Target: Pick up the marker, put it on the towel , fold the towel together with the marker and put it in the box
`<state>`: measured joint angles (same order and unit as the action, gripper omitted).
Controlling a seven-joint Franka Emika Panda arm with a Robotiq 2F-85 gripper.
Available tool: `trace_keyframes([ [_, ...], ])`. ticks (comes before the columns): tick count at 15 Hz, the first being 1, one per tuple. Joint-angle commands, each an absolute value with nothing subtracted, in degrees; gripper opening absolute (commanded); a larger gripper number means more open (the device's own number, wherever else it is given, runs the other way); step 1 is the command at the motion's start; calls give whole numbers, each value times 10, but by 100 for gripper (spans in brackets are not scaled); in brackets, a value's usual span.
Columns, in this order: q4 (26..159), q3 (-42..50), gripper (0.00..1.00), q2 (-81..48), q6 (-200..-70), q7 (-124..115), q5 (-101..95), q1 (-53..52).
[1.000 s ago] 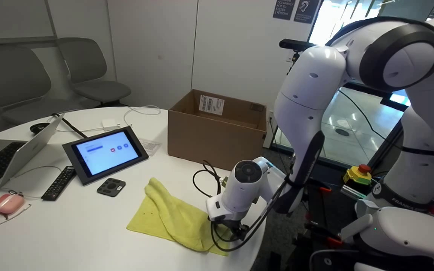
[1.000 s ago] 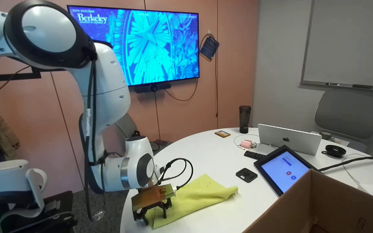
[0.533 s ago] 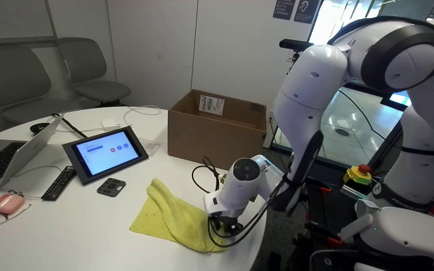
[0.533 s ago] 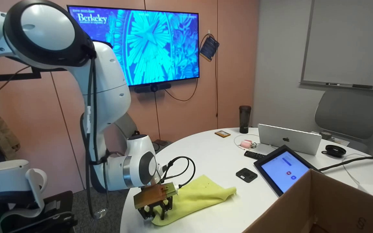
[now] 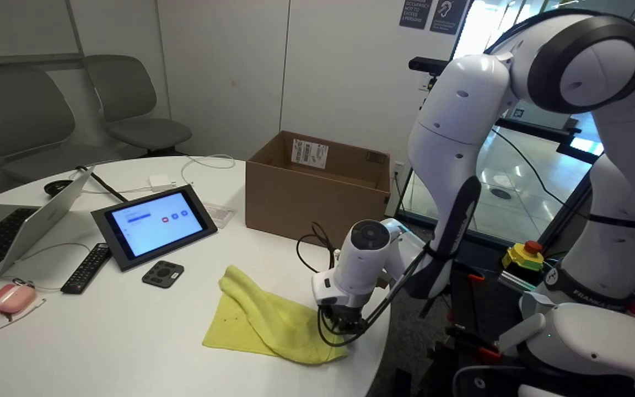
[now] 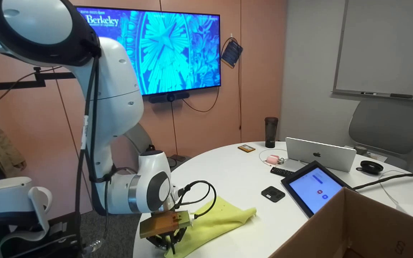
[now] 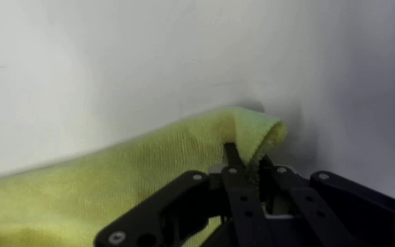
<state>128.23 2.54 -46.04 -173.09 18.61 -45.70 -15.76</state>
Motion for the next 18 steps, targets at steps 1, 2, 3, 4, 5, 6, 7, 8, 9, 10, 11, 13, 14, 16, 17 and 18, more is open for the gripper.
trace_keyframes([
  [1,1358,-20,10,-394,-1708,216,-451,-90],
  [2,1369,-28,9,-385,-1706,219,-449,-76],
  [3,1379,-32,10,-374,-1710,219,-449,-67],
  [4,1384,-34,10,-367,-1710,218,-448,-61],
  [5,1386,-34,11,-362,-1710,207,-447,-60],
  [6,1388,-35,10,-353,-1712,200,-444,-55],
  [7,1389,-36,11,-344,-1712,197,-444,-51],
  [8,1390,-32,10,-335,-1715,191,-446,-52],
  [9,1389,-30,9,-325,-1719,185,-446,-52],
  [10,1385,-30,10,-318,-1721,178,-444,-51],
  [11,1378,-33,10,-312,-1724,168,-439,-51],
  [13,1366,-23,11,-301,-1735,136,-438,-63],
  [14,1359,-25,11,-297,-1737,124,-436,-63],
  [16,1334,-15,11,-296,-1741,84,-437,-81],
  [17,1316,-13,11,-300,-1739,67,-436,-89],
  [18,1301,-13,11,-303,-1732,55,-436,-96],
])
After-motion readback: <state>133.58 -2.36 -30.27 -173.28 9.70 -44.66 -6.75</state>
